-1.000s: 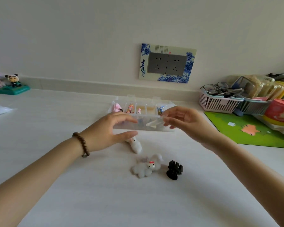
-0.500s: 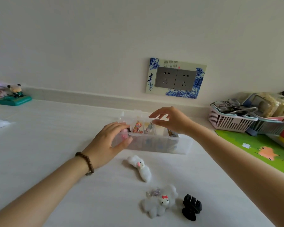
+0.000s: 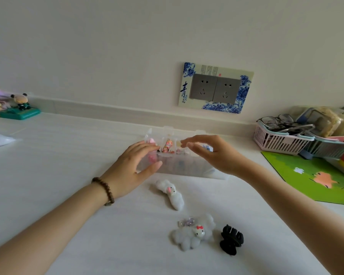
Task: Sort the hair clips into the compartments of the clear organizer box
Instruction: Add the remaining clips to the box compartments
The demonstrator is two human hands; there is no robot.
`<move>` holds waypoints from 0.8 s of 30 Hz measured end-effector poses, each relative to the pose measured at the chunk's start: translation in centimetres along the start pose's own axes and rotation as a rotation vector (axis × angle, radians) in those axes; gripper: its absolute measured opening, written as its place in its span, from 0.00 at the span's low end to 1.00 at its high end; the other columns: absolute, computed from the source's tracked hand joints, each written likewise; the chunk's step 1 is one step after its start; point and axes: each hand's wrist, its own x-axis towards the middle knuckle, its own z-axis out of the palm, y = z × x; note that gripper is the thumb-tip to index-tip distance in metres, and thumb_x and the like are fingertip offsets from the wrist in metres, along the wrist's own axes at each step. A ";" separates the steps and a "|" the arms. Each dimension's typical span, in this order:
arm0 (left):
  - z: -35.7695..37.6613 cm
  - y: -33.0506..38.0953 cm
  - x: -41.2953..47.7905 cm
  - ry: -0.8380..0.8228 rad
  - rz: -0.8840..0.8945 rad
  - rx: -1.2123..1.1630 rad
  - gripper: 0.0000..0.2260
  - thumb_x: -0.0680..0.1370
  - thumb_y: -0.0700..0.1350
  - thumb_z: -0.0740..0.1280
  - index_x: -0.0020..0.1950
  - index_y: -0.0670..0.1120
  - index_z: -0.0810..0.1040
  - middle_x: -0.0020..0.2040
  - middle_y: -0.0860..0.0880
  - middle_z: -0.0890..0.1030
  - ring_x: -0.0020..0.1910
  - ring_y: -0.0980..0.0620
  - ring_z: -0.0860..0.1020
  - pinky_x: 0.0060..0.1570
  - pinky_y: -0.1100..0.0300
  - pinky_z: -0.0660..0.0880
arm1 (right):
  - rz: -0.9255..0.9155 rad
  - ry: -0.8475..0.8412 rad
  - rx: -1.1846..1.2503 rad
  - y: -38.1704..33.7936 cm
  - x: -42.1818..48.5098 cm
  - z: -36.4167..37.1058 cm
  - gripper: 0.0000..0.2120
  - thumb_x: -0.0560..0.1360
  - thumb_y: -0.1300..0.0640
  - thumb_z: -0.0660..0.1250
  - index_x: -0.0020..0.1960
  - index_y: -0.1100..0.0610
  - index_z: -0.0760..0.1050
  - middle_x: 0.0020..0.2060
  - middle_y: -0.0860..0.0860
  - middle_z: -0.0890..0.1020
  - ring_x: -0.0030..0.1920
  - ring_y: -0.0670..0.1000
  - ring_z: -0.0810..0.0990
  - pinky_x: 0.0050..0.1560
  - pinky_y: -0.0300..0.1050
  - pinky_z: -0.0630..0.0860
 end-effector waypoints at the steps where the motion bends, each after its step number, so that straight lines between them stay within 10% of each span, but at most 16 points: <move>1: -0.2 0.2 0.0 0.014 0.027 -0.006 0.29 0.71 0.68 0.54 0.66 0.53 0.69 0.68 0.56 0.69 0.70 0.62 0.60 0.70 0.63 0.57 | -0.019 0.005 0.040 -0.5 -1.0 -0.1 0.12 0.77 0.50 0.62 0.55 0.53 0.80 0.54 0.43 0.83 0.55 0.40 0.78 0.60 0.39 0.72; 8: -0.5 2.0 -0.3 -0.003 0.078 -0.019 0.25 0.72 0.62 0.57 0.65 0.52 0.72 0.64 0.59 0.70 0.68 0.63 0.61 0.64 0.77 0.53 | -0.029 -0.350 0.113 -2.4 -8.8 1.2 0.07 0.68 0.50 0.74 0.46 0.49 0.82 0.45 0.44 0.80 0.51 0.47 0.78 0.58 0.40 0.72; 24: 0.1 1.5 -0.9 -0.001 0.010 -0.052 0.23 0.72 0.61 0.57 0.63 0.53 0.72 0.61 0.57 0.73 0.63 0.61 0.66 0.60 0.79 0.55 | 0.075 -0.313 0.133 -1.6 -9.1 2.2 0.09 0.68 0.48 0.73 0.46 0.50 0.80 0.38 0.45 0.81 0.40 0.41 0.78 0.43 0.35 0.73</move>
